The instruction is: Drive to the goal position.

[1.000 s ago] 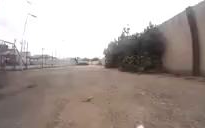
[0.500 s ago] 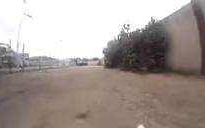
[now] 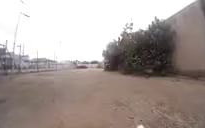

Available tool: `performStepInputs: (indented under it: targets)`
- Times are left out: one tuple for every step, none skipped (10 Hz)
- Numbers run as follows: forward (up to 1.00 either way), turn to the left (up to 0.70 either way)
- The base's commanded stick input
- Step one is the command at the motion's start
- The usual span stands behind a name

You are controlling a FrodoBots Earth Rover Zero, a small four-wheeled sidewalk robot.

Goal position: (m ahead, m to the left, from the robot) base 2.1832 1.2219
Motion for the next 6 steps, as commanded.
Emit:
performStepInputs:
  targets:
    - [1.0, 0.0]
    - [1.0, 0.0]
    - [1.0, 0.0]
    - [1.0, 0.0]
    - [1.0, 0.0]
    - [1.0, 0.0]
